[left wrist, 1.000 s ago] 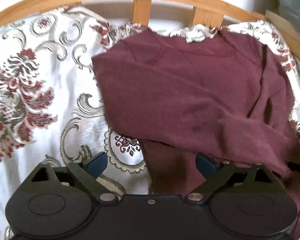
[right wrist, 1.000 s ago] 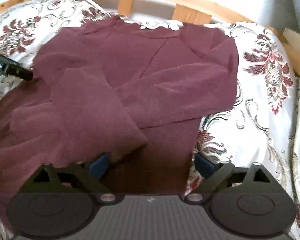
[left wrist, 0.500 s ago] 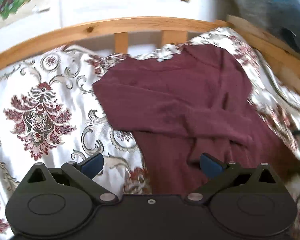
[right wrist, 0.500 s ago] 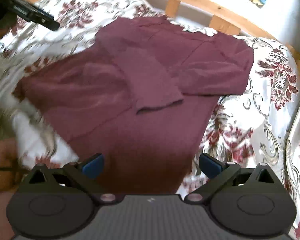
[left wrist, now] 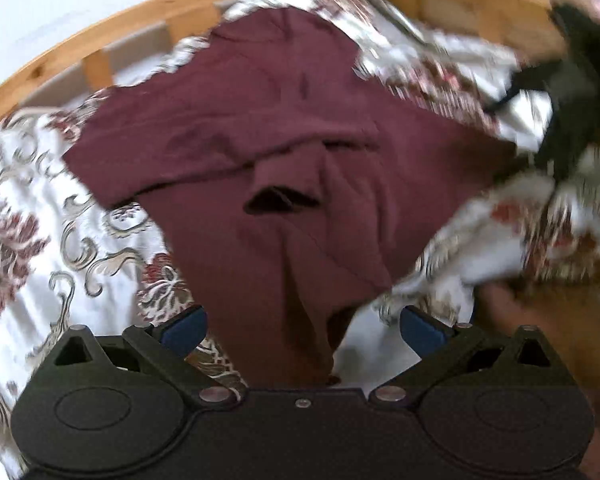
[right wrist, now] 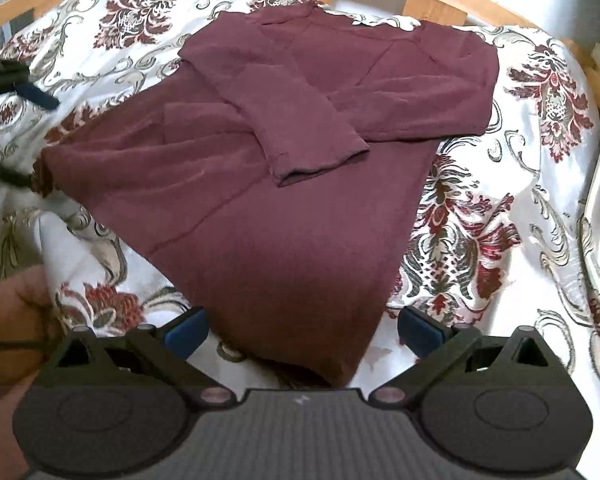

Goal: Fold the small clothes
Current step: 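Pinch and straighten the folded shirt edge with the left tool, then grasp the shirt edge with the left tool while the right tool grasps and lifts it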

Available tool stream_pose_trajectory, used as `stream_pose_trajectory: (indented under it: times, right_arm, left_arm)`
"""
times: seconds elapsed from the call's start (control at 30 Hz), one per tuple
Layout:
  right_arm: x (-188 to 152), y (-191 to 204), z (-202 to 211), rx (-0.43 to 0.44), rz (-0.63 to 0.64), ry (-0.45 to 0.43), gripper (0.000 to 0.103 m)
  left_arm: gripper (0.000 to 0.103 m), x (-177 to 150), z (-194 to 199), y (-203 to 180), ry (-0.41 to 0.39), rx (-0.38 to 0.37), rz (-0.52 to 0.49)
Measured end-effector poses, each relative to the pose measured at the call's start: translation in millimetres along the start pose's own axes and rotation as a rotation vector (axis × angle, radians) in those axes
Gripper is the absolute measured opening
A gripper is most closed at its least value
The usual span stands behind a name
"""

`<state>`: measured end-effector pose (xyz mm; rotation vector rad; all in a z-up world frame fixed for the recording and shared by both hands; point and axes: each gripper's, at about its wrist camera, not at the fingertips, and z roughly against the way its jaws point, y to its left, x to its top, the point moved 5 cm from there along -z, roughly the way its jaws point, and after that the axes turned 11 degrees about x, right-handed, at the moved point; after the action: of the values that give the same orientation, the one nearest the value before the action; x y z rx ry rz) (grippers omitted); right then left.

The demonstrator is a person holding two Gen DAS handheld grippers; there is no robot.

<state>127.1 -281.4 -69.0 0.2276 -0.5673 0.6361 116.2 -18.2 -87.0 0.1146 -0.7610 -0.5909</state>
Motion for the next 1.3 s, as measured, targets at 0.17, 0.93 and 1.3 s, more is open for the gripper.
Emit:
stream_pose_trajectory:
  times: [0.17, 0.93, 1.3]
  right_arm:
    - [2.0, 3.6, -3.6, 0.006, 0.015, 0.007, 0.103]
    - [-16.7, 29.7, -15.2, -0.214, 0.503, 0.179, 0.094]
    - [-16.0, 35.9, -12.2, -0.200, 0.434, 0.164, 0.024]
  left_arm:
    - [0.099, -5.9, -20.5, -19.9, 0.008, 0.084, -0.151]
    - [0.007, 4.6, -13.6, 7.3, -0.042, 0.172, -0.043]
    - [0.006, 8.5, 2.5, 9.8, -0.109, 0.218, -0.030]
